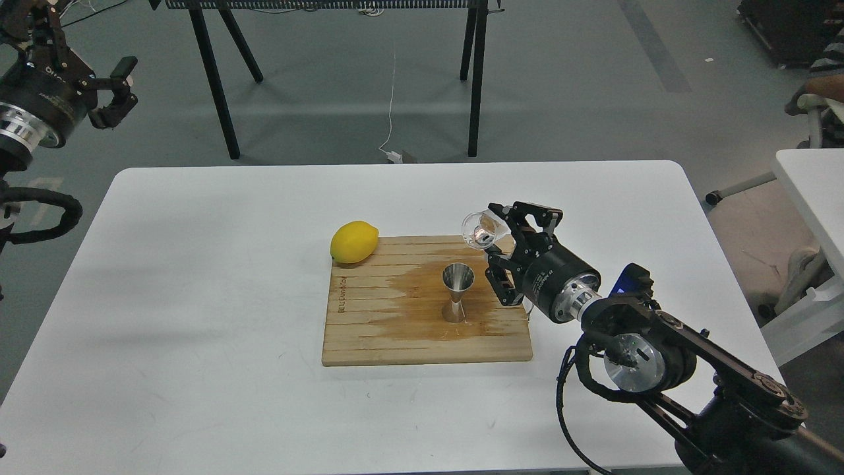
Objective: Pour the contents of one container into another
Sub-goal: 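Lift the glass cup and move it above the metal jigger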
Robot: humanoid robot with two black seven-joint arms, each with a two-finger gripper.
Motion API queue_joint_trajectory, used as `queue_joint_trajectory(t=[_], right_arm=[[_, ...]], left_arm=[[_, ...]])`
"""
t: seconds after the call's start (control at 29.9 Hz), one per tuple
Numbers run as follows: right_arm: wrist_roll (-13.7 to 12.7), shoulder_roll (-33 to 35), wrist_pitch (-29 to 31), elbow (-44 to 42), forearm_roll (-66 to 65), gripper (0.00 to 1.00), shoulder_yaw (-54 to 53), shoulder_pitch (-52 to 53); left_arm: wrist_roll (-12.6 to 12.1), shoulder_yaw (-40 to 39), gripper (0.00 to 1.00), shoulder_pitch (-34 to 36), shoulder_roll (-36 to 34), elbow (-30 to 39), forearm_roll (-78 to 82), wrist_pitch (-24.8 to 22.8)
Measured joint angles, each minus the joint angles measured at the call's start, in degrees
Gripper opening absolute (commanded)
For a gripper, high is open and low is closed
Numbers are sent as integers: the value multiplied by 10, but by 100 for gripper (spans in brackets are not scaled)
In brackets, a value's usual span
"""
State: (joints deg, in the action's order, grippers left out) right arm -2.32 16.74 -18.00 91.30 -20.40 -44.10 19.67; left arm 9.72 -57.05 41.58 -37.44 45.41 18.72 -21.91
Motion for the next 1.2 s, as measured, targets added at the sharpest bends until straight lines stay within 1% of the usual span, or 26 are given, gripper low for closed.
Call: queue_joint_trajectory(t=[0.17,0.5,0.8,1.2], right_arm=[[-2,12,0,1,-21,23,7,0],[-4,15,-8,1,-67,23,51,13],[-5,15,-10,-1,-84,23,61,29],[-5,25,-11,-4,-112,23,105,62]], left_arm=[[0,0,99,2,0,1,0,0],[-1,0,99,3,0,1,0,4],[-1,-1,99,5,-2,1,0,4],[-2,0,99,7,-14,1,-1,3]])
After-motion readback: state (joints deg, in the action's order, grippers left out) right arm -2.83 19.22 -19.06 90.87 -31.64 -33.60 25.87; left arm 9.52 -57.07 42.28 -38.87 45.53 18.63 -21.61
